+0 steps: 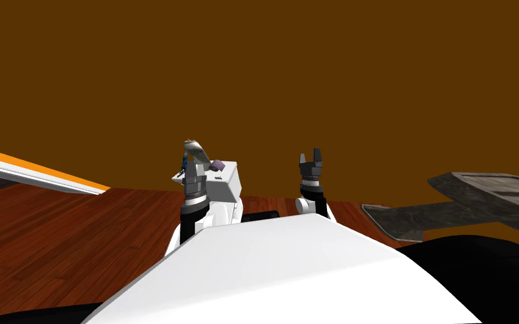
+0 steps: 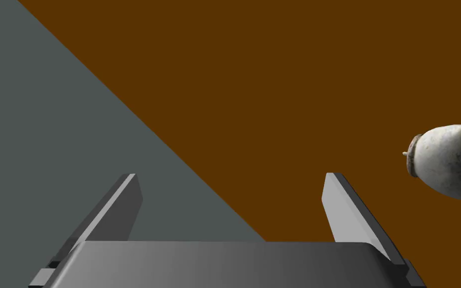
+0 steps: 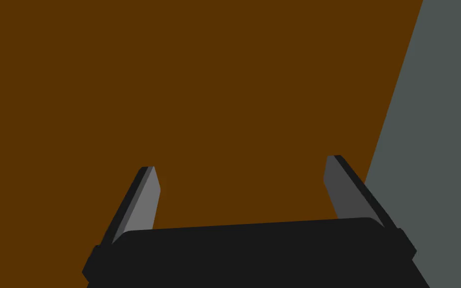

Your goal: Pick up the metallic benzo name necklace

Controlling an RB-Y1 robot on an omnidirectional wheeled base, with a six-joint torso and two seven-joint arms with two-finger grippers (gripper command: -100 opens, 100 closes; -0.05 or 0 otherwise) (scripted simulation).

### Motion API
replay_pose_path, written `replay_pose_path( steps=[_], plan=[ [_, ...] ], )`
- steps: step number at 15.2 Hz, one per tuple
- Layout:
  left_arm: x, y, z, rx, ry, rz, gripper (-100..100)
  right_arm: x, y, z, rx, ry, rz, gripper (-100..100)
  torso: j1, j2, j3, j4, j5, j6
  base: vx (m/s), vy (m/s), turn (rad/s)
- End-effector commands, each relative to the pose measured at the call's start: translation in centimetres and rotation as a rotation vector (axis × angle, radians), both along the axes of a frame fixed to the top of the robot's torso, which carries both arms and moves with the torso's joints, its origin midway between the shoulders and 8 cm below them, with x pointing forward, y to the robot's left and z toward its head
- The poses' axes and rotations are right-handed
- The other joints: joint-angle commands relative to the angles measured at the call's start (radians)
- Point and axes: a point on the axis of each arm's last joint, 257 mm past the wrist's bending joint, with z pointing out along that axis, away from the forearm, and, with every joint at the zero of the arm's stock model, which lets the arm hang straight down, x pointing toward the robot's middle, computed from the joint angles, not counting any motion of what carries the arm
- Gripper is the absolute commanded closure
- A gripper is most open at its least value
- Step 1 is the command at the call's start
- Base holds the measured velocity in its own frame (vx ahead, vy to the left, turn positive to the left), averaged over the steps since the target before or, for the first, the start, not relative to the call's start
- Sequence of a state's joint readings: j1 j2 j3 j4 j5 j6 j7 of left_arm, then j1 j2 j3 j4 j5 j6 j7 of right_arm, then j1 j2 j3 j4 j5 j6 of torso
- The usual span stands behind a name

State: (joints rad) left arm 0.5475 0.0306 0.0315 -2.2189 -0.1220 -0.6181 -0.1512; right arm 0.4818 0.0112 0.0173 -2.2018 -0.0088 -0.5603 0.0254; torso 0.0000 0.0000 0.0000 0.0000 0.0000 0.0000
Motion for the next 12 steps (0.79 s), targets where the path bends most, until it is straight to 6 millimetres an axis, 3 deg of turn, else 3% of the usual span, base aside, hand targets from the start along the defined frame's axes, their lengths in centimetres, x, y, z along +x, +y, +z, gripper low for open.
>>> replay_pose_path(
  steps=[1,6,12],
  plan=[
    [0.2,-0.4,-0.4,0.043,0.017,-0.015,-100,0.0,0.0,0.0,0.000,0.000,0.000,0,0.000,0.000,0.000,0.000,0.000,0.000,0.000,0.000,0.000],
    [1.1,-0.8,-2.4,0.144,0.073,-0.026,-100,0.0,0.0,0.0,0.000,0.000,0.000,0,0.001,-0.001,0.000,0.000,0.000,0.000,0.007,0.005,-0.010],
    [2.5,-0.3,-6.2,0.272,0.168,-0.002,-100,0.0,0.0,0.0,0.000,0.000,0.000,0,0.002,-0.001,-0.001,0.000,0.000,0.000,0.010,0.012,-0.019]
  ],
)
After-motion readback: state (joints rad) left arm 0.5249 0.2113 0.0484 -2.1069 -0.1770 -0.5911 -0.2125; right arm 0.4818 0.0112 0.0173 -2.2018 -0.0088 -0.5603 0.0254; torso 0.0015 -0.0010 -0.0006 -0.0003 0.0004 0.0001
